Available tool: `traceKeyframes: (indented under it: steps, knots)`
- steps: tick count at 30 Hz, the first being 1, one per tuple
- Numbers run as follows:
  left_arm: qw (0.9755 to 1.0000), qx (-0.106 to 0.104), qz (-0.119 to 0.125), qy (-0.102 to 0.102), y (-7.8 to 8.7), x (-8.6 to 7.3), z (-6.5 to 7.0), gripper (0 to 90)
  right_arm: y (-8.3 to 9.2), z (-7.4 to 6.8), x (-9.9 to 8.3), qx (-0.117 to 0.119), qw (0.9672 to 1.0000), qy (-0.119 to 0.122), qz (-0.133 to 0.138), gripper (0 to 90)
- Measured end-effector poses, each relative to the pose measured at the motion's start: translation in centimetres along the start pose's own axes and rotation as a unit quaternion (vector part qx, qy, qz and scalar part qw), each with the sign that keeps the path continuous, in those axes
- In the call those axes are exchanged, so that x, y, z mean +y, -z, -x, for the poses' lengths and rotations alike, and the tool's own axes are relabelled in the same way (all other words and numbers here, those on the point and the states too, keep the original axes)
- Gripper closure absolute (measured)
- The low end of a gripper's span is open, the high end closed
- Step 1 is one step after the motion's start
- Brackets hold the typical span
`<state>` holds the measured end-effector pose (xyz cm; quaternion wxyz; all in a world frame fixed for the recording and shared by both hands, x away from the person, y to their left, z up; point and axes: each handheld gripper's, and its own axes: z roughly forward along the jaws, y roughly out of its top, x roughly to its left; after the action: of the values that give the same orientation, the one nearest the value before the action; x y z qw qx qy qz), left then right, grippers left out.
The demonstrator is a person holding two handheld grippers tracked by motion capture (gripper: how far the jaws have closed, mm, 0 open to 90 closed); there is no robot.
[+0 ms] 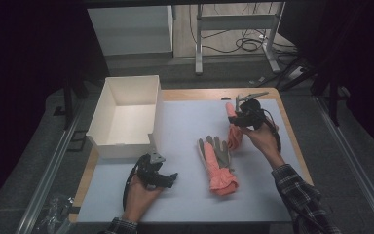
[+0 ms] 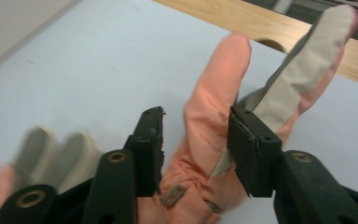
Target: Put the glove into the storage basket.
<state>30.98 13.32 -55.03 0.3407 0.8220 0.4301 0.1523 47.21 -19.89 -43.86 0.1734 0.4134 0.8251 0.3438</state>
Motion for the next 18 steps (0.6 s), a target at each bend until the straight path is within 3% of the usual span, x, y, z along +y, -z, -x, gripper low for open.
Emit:
traceKeyframes:
  steps: [2,6,12,18]
  knots:
    - [1.0,0.0,0.0,0.0,0.0,0.0,0.0,1.8,-0.7,-0.8,0.5,0.011,0.9999,0.003,0.007,50.4]
    - [1.0,0.0,0.0,-0.001,0.0,0.0,0.0,1.8,-1.4,-1.4,1.1,0.009,0.9998,0.009,0.012,48.6]
    - [1.0,0.0,-0.002,-0.003,0.0,0.0,0.0,1.8,-2.1,-0.5,1.0,0.008,0.9999,0.0,0.013,47.2]
    - [1.0,0.0,0.0,0.0,0.0,0.0,0.0,1.8,-3.5,1.1,-0.3,0.001,0.9998,-0.02,0.003,40.5]
